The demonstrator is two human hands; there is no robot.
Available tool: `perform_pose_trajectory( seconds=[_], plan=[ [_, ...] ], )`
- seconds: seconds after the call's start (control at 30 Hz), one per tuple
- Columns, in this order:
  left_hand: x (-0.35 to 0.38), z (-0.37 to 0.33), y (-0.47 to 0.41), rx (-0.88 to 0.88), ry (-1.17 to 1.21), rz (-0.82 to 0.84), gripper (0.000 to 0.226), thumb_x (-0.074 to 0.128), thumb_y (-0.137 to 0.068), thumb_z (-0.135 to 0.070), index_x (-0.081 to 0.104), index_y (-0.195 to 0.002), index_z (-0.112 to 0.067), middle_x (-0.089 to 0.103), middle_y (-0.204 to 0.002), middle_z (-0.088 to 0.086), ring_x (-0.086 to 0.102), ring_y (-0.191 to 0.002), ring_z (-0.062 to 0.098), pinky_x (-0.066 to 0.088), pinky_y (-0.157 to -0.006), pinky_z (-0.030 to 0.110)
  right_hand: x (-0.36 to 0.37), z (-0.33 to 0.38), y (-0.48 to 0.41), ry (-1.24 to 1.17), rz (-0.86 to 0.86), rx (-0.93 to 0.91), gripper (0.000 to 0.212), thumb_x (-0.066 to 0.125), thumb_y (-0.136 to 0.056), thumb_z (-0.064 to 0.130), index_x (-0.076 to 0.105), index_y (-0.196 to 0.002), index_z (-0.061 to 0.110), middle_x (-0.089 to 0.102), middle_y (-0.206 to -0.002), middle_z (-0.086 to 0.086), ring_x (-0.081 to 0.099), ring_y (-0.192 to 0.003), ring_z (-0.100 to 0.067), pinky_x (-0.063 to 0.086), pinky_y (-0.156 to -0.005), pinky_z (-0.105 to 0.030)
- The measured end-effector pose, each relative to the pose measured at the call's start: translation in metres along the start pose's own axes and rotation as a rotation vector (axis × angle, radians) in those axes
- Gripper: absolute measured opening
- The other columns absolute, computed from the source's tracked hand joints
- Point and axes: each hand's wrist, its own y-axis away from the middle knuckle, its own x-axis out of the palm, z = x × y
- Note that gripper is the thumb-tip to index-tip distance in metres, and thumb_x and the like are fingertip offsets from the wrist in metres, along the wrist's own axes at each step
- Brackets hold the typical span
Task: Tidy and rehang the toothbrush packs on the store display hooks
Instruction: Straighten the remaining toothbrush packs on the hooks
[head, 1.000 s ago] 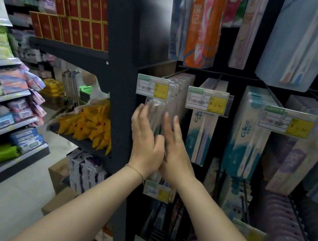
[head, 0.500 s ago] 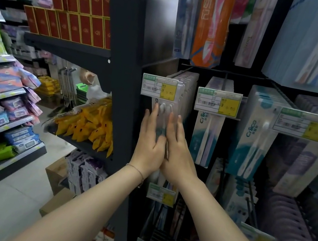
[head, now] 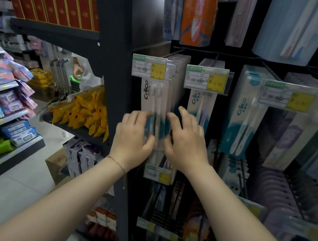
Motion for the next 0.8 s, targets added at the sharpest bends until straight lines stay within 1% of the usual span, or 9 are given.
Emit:
perform_pose_trajectory(
  seconds=[0.07, 0.13, 0.23, 0.3, 0.4, 0.57, 0.67, 0.73, 0.8],
  plan=[
    [0.001, -0.004, 0.004, 0.024, -0.085, 0.042, 0.045, 0.042, -0.078, -0.033, 0.056, -0.117, -0.013, 0.059, -0.109, 0.004, 0.054, -0.099, 0.026, 0.045, -0.074, 0.039, -0.003, -0.006, 0.006, 0.065, 0.026, 0.002, 0.052, 0.064, -0.079, 0.020, 0.052, -0.128, 0.009, 0.046, -0.138, -0.019, 0.045, -0.124, -0.038, 0.042, -0.093, -0.053],
    [0.003, -0.011, 0.009, 0.033, -0.130, 0.080, 0.043, 0.043, -0.079, -0.032, 0.057, -0.115, -0.014, 0.060, -0.106, 0.003, 0.054, -0.098, 0.026, 0.043, -0.074, 0.039, -0.008, -0.013, 0.013, 0.124, 0.041, 0.002, 0.049, 0.065, -0.078, 0.021, 0.054, -0.125, 0.009, 0.050, -0.132, -0.017, 0.047, -0.120, -0.038, 0.044, -0.088, -0.052],
    [0.010, -0.028, 0.015, 0.054, -0.148, 0.133, 0.038, 0.053, -0.080, -0.028, 0.057, -0.115, -0.014, 0.060, -0.106, 0.003, 0.055, -0.097, 0.027, 0.042, -0.075, 0.039, -0.019, -0.026, 0.025, 0.165, 0.059, 0.007, 0.048, 0.064, -0.078, 0.020, 0.054, -0.123, 0.011, 0.052, -0.125, -0.014, 0.048, -0.116, -0.037, 0.044, -0.085, -0.049],
    [0.015, -0.042, 0.017, 0.082, -0.153, 0.140, 0.035, 0.057, -0.080, -0.027, 0.058, -0.113, -0.015, 0.061, -0.105, 0.002, 0.055, -0.096, 0.027, 0.042, -0.074, 0.039, -0.028, -0.036, 0.033, 0.184, 0.055, 0.010, 0.048, 0.065, -0.077, 0.020, 0.055, -0.123, 0.011, 0.054, -0.121, -0.014, 0.050, -0.112, -0.037, 0.043, -0.084, -0.048],
    [0.025, -0.070, 0.019, 0.104, -0.138, 0.154, 0.033, 0.063, -0.081, -0.022, 0.058, -0.113, -0.015, 0.060, -0.105, 0.001, 0.056, -0.098, 0.026, 0.042, -0.076, 0.039, -0.042, -0.057, 0.046, 0.209, 0.032, 0.014, 0.049, 0.068, -0.073, 0.021, 0.059, -0.120, 0.009, 0.059, -0.113, -0.014, 0.055, -0.103, -0.036, 0.046, -0.078, -0.046],
    [0.048, -0.128, 0.023, 0.119, -0.117, 0.166, 0.030, 0.059, -0.082, -0.024, 0.058, -0.111, -0.016, 0.061, -0.103, 0.001, 0.056, -0.098, 0.026, 0.040, -0.077, 0.038, -0.073, -0.098, 0.075, 0.234, 0.041, 0.022, 0.045, 0.069, -0.070, 0.021, 0.062, -0.113, 0.010, 0.062, -0.106, -0.011, 0.057, -0.098, -0.034, 0.046, -0.074, -0.041],
    [0.066, -0.166, 0.029, 0.130, -0.080, 0.186, 0.031, 0.053, -0.082, -0.028, 0.058, -0.111, -0.017, 0.061, -0.103, 0.002, 0.057, -0.100, 0.027, 0.042, -0.077, 0.039, -0.092, -0.127, 0.096, 0.245, 0.045, 0.041, 0.042, 0.068, -0.071, 0.021, 0.063, -0.112, 0.010, 0.063, -0.104, -0.011, 0.058, -0.097, -0.034, 0.046, -0.074, -0.042],
    [0.079, -0.193, 0.034, 0.147, -0.072, 0.208, 0.029, 0.055, -0.084, -0.028, 0.057, -0.111, -0.017, 0.060, -0.102, 0.002, 0.056, -0.100, 0.026, 0.043, -0.078, 0.041, -0.107, -0.148, 0.109, 0.269, 0.039, 0.055, 0.043, 0.068, -0.070, 0.021, 0.064, -0.111, 0.010, 0.064, -0.104, -0.011, 0.059, -0.096, -0.034, 0.046, -0.072, -0.041],
    [0.091, -0.219, 0.037, 0.161, -0.056, 0.224, 0.029, 0.057, -0.085, -0.028, 0.056, -0.112, -0.017, 0.059, -0.103, 0.001, 0.055, -0.100, 0.026, 0.043, -0.078, 0.041, -0.120, -0.169, 0.124, 0.283, 0.036, 0.071, 0.040, 0.068, -0.068, 0.021, 0.064, -0.106, 0.009, 0.063, -0.099, -0.011, 0.059, -0.093, -0.034, 0.046, -0.069, -0.040]
  ],
)
